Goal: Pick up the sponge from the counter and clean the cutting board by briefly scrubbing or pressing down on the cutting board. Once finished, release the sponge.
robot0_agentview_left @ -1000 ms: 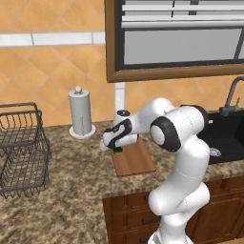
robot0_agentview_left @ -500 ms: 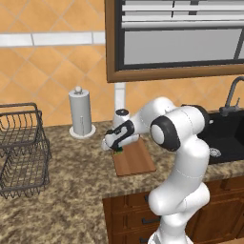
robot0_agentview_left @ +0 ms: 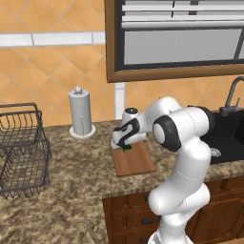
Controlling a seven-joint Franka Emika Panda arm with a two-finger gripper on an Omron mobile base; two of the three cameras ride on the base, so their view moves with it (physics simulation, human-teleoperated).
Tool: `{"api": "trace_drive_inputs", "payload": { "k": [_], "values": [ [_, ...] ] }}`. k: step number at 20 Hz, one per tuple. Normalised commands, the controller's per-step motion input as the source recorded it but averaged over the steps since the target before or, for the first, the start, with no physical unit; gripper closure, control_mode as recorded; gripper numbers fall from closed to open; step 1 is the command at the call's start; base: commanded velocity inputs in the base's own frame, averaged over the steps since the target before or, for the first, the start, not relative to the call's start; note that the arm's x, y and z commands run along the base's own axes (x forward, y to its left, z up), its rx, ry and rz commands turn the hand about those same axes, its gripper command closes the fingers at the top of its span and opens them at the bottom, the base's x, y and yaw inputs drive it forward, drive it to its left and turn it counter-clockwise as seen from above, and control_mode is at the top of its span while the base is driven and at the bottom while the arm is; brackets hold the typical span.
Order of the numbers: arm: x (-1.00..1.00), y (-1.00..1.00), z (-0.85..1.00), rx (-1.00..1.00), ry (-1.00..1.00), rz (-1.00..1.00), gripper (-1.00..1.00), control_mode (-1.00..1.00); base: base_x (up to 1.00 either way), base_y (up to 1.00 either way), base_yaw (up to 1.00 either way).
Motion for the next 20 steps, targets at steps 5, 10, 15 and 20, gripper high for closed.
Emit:
{"api": "trace_drive_inputs", "payload": {
  "k": [5,10,15,20],
  "values": [
    [0.0,-0.61,-0.13,0.0,0.0,0.0,1.0,-1.0,0.0,0.0,0.0],
    [-0.06,-0.39,-0.11,0.0,0.0,0.0,1.0,-1.0,0.0,0.0,0.0],
    [-0.27,-0.03,-0.03,0.0,-0.01,0.0,1.0,-1.0,0.0,0.0,0.0],
    [-0.42,-0.01,-0.01,0.0,-0.04,0.0,1.0,-1.0,0.0,0.0,0.0]
  ]
}}
